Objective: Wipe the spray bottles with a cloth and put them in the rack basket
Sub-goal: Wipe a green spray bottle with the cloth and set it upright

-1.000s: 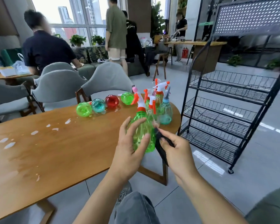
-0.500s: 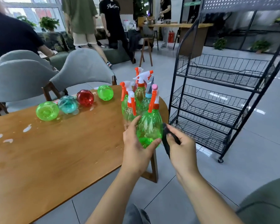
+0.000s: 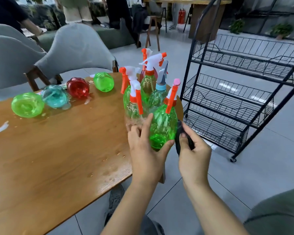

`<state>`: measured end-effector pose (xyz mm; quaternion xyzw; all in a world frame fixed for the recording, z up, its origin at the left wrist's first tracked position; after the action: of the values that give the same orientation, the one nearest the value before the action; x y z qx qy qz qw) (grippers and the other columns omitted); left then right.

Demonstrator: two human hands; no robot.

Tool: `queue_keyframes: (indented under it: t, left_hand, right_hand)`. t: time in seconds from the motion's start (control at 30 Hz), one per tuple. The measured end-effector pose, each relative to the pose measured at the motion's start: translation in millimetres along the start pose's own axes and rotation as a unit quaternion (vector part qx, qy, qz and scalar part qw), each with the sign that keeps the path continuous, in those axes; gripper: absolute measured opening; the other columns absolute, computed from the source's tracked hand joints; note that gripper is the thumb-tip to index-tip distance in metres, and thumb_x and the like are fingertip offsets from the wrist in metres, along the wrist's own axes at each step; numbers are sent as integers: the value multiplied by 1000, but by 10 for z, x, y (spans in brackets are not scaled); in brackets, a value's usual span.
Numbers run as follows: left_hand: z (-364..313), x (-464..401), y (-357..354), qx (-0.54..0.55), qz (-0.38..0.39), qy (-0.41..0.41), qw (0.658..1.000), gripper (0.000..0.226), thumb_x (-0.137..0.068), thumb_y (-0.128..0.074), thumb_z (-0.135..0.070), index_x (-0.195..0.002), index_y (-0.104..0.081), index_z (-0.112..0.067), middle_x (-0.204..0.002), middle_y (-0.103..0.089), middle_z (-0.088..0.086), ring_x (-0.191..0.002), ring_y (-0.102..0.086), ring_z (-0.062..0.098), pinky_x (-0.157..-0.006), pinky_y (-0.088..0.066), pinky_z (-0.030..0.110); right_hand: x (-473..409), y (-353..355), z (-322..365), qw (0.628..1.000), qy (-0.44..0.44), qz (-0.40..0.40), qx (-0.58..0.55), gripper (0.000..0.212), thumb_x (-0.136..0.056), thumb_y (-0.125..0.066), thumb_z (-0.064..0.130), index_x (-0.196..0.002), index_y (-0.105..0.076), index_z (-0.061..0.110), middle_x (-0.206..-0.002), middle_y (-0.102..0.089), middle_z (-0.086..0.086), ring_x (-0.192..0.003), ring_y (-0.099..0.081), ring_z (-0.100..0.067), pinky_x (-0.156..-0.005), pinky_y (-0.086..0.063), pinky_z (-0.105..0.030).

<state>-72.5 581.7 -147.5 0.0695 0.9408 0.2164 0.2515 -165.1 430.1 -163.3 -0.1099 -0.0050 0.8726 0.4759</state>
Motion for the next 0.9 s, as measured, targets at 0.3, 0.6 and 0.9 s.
queue_keyframes:
  t: [0.3,0.6,0.9]
  left_hand:
    - [116,-36,-64,-9,14,34,999,86,-86,-89,-28,-160,-44,-28,-127,-51,-8,-121,-59,17,-99,-56,43]
    - [131,39,-15,43,43,45,997,82,-94,-79,-34,-163,-37,-30,-146,-56,-9,-134,-57,10,-100,-60,43]
    - [-154,65,712,31,10,18,999,75,-93,-81,-32,-156,-41,-37,-137,-58,-14,-122,-59,4,-94,-60,41]
  right_hand:
    - [-111,-33,-89,1000,8,-22,-19,41,-105,-58,1,-124,-73,34,-120,-77,14,-115,-70,-1,-100,-54,-26]
    - [-99,-12,-167,999,-40,-24,-14,44,-104,-60,3,-114,-75,44,-116,-77,20,-115,-69,2,-109,-53,-35]
    - [346,-72,431,999,-5,32,-26,44,-105,-59,5,-113,-74,46,-114,-76,23,-114,-68,4,-99,-52,-19]
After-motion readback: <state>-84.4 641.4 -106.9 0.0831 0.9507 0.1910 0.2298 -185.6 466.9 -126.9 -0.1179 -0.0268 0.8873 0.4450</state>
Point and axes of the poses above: each hand's wrist, its own x-axis away from the middle knuckle, its own y-axis out of the back of the hand, z = x × y, the point moved 10 cm from there along -x, towards the middle knuckle
